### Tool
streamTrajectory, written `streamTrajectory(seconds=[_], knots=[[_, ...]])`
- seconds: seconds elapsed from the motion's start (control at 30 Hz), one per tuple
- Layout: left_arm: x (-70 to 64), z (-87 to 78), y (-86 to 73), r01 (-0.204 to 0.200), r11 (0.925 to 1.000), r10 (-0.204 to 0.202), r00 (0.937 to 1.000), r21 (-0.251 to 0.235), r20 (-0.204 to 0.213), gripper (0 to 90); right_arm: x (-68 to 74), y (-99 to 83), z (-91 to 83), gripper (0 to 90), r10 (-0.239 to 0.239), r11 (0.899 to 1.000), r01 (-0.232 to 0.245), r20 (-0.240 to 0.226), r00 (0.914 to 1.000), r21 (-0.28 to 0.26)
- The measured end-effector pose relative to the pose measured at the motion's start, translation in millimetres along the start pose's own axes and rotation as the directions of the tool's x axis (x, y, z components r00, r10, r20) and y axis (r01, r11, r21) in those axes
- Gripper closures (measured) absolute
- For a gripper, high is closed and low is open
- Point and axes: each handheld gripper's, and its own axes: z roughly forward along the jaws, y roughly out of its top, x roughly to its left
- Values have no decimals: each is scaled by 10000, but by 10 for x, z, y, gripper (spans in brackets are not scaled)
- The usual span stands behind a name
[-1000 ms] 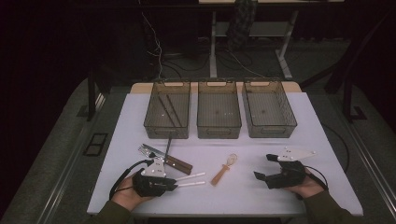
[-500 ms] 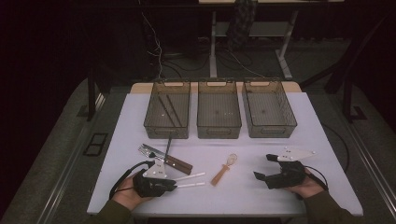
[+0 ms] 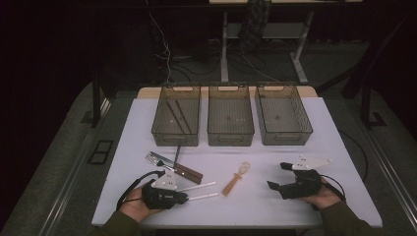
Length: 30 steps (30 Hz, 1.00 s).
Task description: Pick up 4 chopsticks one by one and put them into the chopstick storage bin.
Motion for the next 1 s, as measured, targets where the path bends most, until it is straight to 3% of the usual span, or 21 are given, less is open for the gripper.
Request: streamTrajectory(seconds=[0.17, 0.37, 0.63, 1.0], knots=[[54, 2, -17, 274, 9996, -269, 9989, -119, 397, 825, 1, 0, 3, 141, -23, 10000, 23, -1, 10000, 17], [73, -1, -10, 472, 9988, -467, 9976, -91, 519, 835, 2, 2, 0, 141, -22, 10000, 22, 5, 10000, -2], [59, -4, 22, 567, 9984, -563, 9979, -88, 330, 838, 4, 3, -1, 141, -22, 10000, 22, -4, 10000, -1], [72, -66, 148, 1149, 9901, -1139, 9934, -806, 160, 838, 1, 4, 0, 141, -6, 10000, 6, 10, 10000, -14]])
